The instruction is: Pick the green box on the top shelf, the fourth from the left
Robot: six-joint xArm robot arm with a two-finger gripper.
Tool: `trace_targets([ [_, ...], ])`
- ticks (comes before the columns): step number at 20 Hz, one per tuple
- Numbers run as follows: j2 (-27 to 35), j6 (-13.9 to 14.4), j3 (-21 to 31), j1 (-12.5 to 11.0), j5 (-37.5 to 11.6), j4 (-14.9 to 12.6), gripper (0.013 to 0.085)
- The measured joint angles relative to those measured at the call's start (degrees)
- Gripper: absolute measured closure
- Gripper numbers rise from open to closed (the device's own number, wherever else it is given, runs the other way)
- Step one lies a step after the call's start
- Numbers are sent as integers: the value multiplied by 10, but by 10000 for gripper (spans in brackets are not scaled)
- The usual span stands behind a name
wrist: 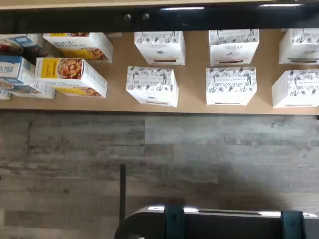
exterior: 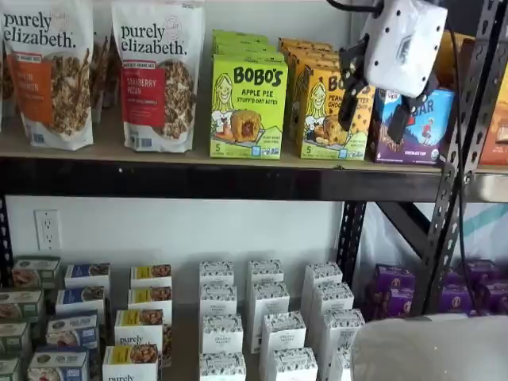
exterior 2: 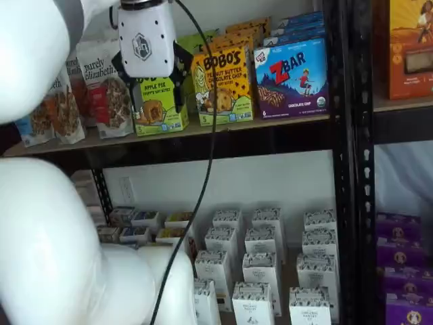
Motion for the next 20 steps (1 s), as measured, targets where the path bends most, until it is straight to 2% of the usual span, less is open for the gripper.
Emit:
trace_targets([
  [9, 7, 57, 15, 70, -47, -30, 130],
  [13, 22, 85, 11, 102, -53, -48, 130],
  [20, 22, 108, 31, 126, -88, -40, 130],
])
